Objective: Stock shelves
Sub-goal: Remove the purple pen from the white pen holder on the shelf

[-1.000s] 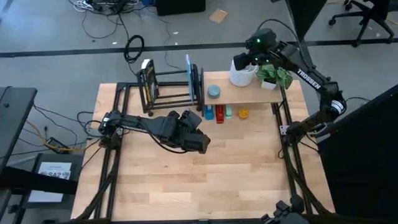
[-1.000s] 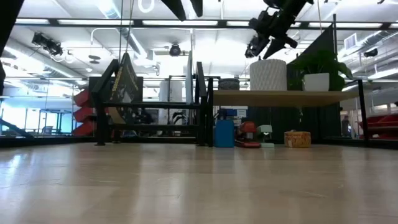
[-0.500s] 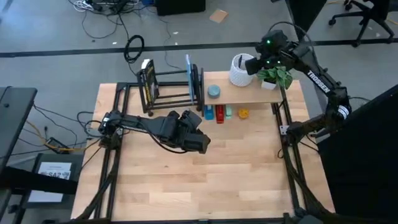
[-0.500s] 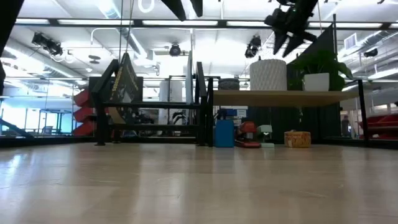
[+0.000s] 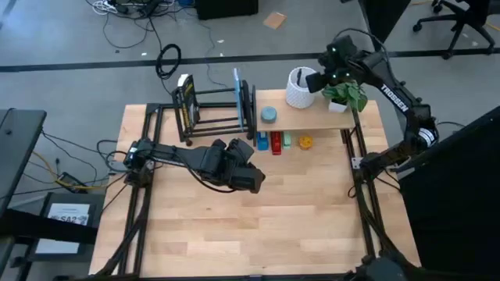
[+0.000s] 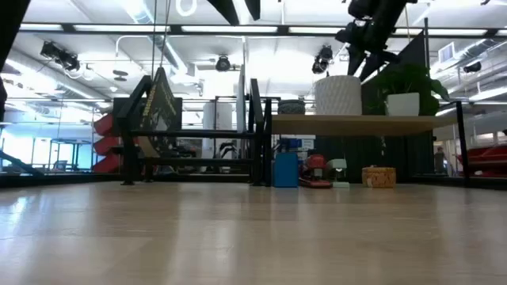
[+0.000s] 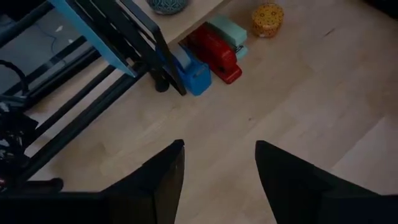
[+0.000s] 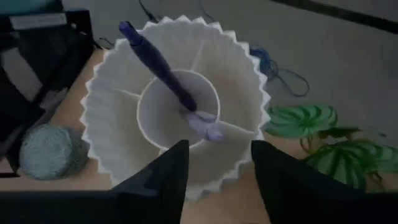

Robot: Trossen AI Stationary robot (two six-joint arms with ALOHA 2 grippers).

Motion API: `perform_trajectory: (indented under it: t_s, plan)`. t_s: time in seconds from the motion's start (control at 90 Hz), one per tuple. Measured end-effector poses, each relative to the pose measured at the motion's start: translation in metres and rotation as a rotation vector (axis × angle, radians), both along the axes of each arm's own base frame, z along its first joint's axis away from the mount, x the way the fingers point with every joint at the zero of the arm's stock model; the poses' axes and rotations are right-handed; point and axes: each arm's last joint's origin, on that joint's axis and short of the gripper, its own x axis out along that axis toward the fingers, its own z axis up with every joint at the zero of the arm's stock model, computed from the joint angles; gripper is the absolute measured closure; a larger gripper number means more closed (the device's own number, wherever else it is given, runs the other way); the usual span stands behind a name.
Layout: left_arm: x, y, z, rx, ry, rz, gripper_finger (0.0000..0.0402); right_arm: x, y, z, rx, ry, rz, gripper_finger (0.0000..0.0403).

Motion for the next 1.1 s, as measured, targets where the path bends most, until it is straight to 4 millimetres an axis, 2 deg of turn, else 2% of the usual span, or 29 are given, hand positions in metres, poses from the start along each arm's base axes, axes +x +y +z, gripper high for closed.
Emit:
perform_trajectory:
  t_s: [0.144,0.256,0.556,0.7,0.811,1.1]
  plan:
    - [0.0,0.0,0.0,-0.001,-0.003,0.0,0.0224,0.001,0.0,0.001,0.004,-0.028,0.021,0.0294]
    - [0.0,0.0,0.0,-0.001,-0.003,0.0,0.0224,0.005,0.002,0.001,0.013,-0.046,0.054,0.0299]
    - [0.0,0.0,0.0,-0.001,-0.003,0.0,0.0224,0.01,-0.005,-0.007,0.023,-0.006,0.064,0.0247]
    - [0.0,0.0,0.0,-0.001,-0.004,0.0,0.0224,0.014,-0.008,-0.01,0.029,-0.005,0.071,0.0244]
    - [0.001,0.0,0.0,-0.002,-0.006,0.0,0.0224,0.017,-0.006,-0.01,0.023,-0.003,0.077,0.0271]
    - [0.001,0.0,0.0,-0.003,-0.006,-0.001,0.0224,0.018,-0.006,-0.011,0.027,-0.002,0.08,0.0383]
